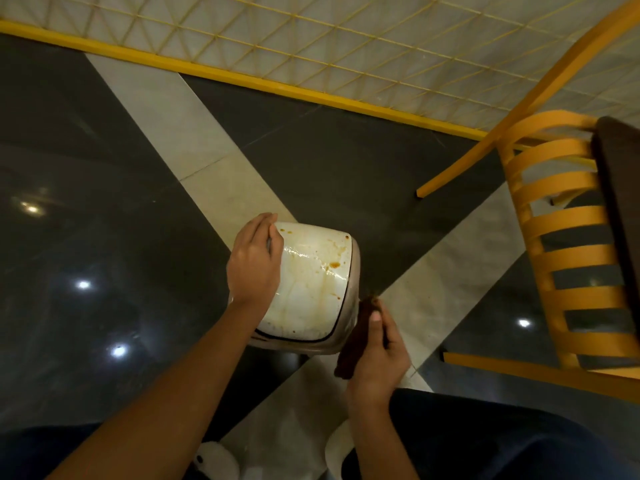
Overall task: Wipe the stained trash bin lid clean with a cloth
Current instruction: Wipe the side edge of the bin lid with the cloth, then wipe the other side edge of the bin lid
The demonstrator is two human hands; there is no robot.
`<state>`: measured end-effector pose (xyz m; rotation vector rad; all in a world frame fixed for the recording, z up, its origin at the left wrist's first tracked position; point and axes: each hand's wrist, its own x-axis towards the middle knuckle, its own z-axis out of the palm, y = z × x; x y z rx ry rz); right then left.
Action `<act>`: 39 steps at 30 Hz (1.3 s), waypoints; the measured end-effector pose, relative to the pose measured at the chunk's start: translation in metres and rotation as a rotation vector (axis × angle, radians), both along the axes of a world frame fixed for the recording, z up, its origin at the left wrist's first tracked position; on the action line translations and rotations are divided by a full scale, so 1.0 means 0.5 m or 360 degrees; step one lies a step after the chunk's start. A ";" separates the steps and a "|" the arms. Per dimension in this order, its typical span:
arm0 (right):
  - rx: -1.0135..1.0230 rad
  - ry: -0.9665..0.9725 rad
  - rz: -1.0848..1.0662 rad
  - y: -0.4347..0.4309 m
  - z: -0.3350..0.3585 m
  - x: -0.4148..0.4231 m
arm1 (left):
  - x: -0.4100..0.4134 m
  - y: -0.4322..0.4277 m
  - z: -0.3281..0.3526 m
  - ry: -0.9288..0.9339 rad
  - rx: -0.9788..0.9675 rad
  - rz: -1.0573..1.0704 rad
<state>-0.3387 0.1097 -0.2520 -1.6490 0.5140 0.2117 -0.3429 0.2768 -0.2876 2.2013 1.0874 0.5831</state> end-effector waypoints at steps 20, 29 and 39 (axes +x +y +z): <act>-0.0157 -0.0587 0.1211 0.247 0.092 0.164 | -0.058 0.160 0.172 -0.0700 -0.2340 0.0302; -0.0538 -0.0107 0.0872 0.140 -0.041 0.172 | -0.087 0.184 0.064 -0.0178 -0.1652 0.0521; -0.0668 -0.0321 0.0910 0.125 -0.072 0.166 | -0.011 0.159 0.011 -0.0114 -0.1696 0.0305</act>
